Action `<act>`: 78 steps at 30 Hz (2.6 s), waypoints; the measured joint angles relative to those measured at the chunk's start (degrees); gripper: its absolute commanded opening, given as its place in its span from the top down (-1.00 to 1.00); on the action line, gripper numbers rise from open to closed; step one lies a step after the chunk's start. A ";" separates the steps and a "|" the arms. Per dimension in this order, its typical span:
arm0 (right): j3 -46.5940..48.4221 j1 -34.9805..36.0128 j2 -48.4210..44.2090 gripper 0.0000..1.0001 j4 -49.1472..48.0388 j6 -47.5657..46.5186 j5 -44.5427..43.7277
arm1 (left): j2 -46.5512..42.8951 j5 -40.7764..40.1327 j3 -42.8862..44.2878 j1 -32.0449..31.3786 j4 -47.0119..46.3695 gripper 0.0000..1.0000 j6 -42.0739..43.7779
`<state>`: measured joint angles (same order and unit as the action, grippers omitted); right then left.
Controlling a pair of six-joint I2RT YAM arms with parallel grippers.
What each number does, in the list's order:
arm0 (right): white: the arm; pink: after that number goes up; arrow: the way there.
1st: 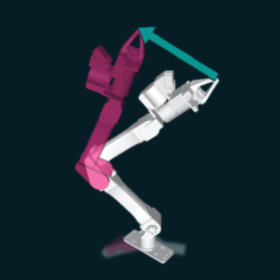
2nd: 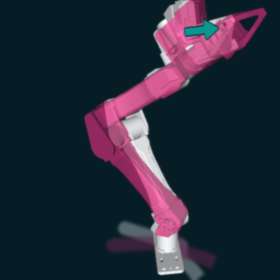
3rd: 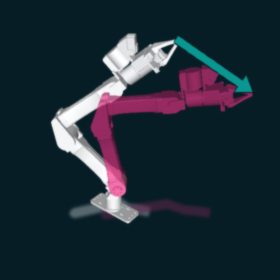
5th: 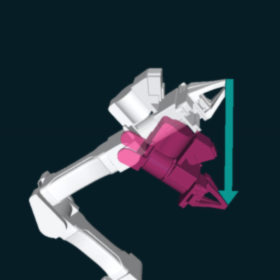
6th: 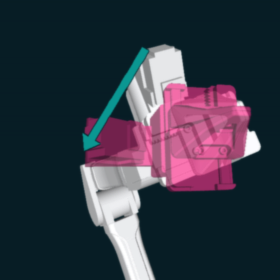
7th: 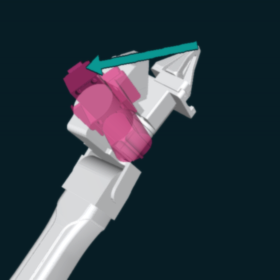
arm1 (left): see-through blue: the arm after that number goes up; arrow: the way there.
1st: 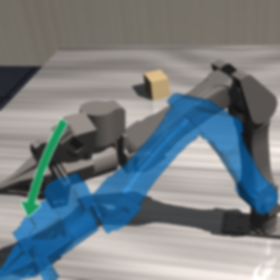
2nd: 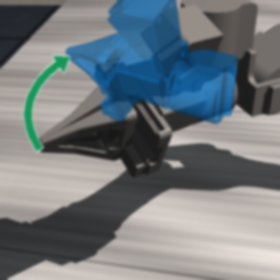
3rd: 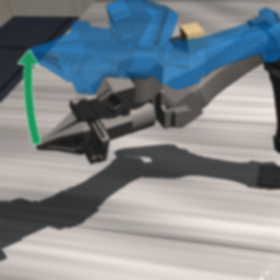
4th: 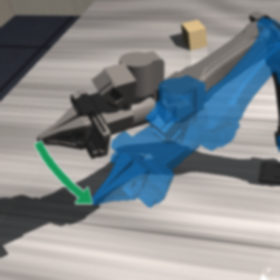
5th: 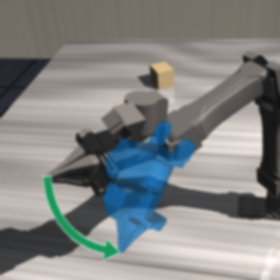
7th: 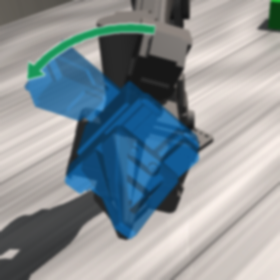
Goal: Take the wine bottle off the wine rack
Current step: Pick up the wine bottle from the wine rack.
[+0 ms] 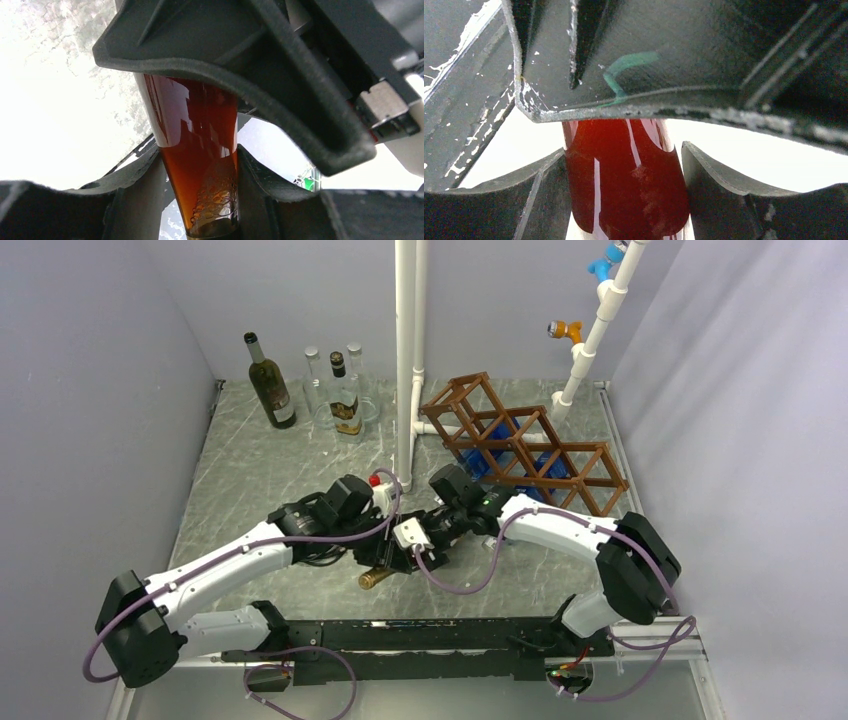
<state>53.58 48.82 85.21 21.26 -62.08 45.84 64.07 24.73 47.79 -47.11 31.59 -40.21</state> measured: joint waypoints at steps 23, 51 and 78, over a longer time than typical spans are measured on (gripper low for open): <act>0.02 -3.45 -0.44 0.72 1.16 0.85 6.32 | -8.66 -0.50 -3.08 0.90 -8.66 -0.80 -0.85; -0.83 -10.38 -0.44 0.75 0.92 9.75 13.51 | -53.66 -12.79 -33.20 0.96 -45.42 -0.99 22.91; -2.71 -13.11 -0.46 0.74 -5.90 19.10 18.47 | -27.21 -9.53 -42.88 0.96 -84.04 -0.73 19.45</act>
<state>50.87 35.70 84.75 15.35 -42.98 64.31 36.86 15.20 4.91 -46.15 -52.45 -20.75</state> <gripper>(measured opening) 0.709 0.910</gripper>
